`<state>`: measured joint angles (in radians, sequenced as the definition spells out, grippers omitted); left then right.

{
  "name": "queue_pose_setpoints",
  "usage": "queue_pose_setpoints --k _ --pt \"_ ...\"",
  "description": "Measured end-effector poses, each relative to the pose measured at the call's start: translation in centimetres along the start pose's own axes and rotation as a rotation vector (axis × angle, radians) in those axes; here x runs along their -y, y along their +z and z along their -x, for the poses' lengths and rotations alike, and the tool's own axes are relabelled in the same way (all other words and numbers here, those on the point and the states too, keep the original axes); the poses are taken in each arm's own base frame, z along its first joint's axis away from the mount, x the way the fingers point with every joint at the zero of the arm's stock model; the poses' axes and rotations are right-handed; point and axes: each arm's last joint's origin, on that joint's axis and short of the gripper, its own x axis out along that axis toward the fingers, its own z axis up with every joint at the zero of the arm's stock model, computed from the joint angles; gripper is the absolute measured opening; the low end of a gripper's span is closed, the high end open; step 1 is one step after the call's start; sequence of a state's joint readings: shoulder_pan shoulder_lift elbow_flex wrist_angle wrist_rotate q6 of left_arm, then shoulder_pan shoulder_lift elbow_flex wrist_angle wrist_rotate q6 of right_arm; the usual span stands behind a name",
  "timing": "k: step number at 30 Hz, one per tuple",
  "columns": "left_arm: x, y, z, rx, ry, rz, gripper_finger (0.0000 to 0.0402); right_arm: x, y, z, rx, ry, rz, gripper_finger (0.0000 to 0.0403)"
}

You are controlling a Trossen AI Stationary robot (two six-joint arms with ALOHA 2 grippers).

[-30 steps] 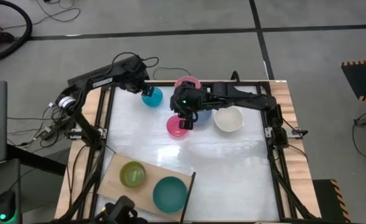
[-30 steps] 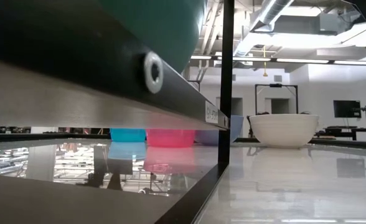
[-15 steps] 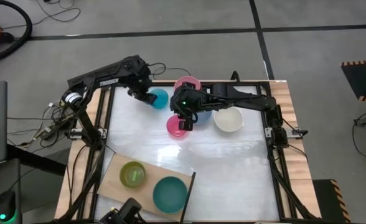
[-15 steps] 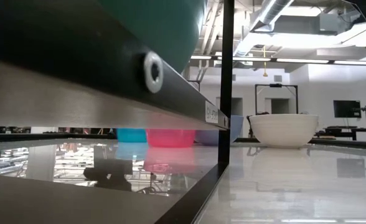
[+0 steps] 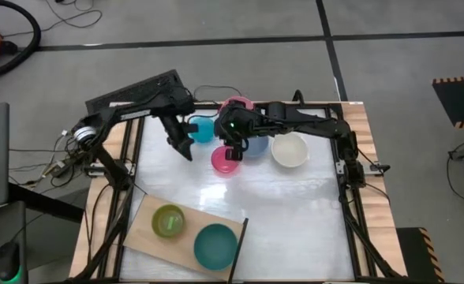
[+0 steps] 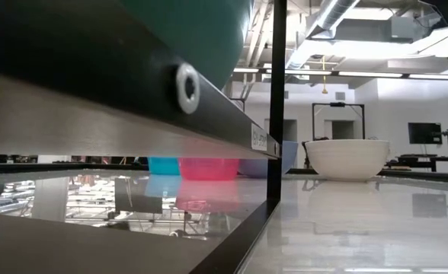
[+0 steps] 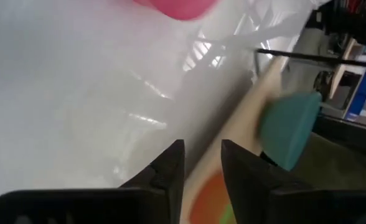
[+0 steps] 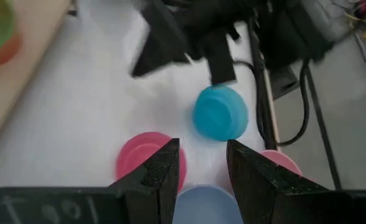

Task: Place and stack bowls onto a shelf
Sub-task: Stack the light blue bowl on top of the green bowl on the shelf

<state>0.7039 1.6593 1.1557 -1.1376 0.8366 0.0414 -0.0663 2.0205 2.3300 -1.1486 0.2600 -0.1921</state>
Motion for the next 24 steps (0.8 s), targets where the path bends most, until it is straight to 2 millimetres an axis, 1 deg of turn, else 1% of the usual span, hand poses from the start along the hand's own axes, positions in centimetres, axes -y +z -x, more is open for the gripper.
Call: queue_pose_setpoints --k 2,4,8,11,13,16,19,21,24 --pt "1.3 -1.2 1.3 0.035 0.008 -0.022 0.008 0.9 -0.3 -0.9 -0.004 -0.018 -0.021 0.0159" --pt "2.7 -2.6 3.2 0.101 0.014 -0.044 0.0075 1.6 -0.7 -2.3 0.0 -0.018 -0.043 0.0159" --pt "6.3 -5.9 8.3 0.312 0.076 -0.094 0.0071 2.9 -1.3 -5.4 0.069 0.035 -0.101 0.0159" --pt "9.4 -8.9 11.8 0.525 0.144 -0.182 0.0071 2.9 -1.4 -8.6 0.159 0.019 -0.118 0.0159" --pt "11.5 -11.1 13.5 0.671 0.205 -0.255 0.0071 2.7 -1.3 -11.0 0.194 0.009 -0.128 0.0159" --pt "13.6 -14.3 15.2 0.874 0.314 -0.338 0.0071 2.0 -1.0 -14.4 0.277 -0.003 -0.155 0.0159" --pt "14.8 -17.0 16.1 1.043 0.379 -0.366 0.0071 1.2 -1.4 -18.1 0.298 -0.004 -0.169 0.0159" --pt "15.2 -18.6 16.3 1.12 0.404 -0.344 0.0071 0.5 -2.6 -20.7 0.242 -0.003 -0.164 0.0159" --pt "15.4 -20.2 16.4 1.182 0.432 -0.316 0.0071 -0.2 -4.5 -24.0 0.13 0.0 -0.173 0.0159"
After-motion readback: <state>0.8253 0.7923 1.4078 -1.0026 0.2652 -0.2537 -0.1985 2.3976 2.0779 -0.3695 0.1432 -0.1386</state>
